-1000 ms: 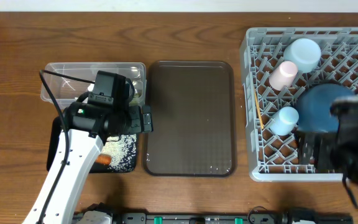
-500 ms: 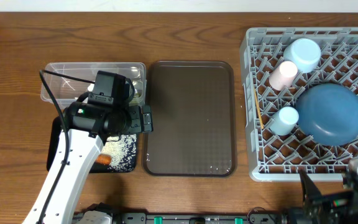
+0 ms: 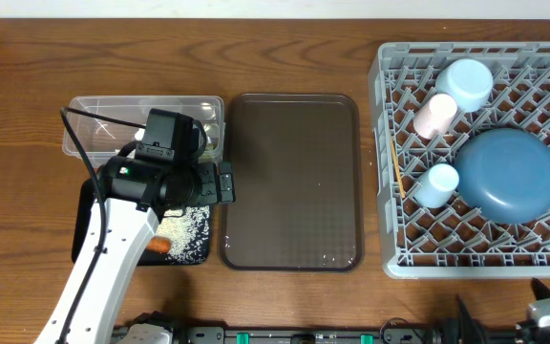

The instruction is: Sort waste into correct bins and load items into the dishwasher rack

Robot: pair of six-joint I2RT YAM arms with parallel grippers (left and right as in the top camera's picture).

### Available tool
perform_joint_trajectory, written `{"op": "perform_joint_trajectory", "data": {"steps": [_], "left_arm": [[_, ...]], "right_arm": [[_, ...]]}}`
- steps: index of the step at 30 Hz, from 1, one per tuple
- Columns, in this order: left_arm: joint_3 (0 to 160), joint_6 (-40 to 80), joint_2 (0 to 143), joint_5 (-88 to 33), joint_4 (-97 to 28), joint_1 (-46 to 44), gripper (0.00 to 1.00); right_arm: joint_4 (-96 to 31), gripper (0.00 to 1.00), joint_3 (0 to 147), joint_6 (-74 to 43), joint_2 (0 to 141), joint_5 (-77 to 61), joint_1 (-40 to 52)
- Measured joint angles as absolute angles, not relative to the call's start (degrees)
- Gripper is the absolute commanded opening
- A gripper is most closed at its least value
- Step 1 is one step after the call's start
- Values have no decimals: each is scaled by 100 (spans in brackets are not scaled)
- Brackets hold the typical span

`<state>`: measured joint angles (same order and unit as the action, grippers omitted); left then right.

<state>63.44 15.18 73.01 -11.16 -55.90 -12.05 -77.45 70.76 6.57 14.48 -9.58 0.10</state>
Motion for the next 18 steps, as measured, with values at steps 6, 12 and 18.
{"op": "perform_joint_trajectory", "data": {"steps": [6, 12, 18], "left_arm": [[6344, 1516, 7301, -1116, -5592, -1205, 98], [6346, 1516, 7301, -1118, -5594, -1205, 98], [6344, 1516, 7301, -1118, -5594, -1205, 98]], "right_arm": [[-6490, 99, 5861, 672, 725, -1435, 8], [-4956, 99, 4598, 672, 189, -1953, 8], [-2989, 99, 3555, 436, 84, -2279, 5]]}}
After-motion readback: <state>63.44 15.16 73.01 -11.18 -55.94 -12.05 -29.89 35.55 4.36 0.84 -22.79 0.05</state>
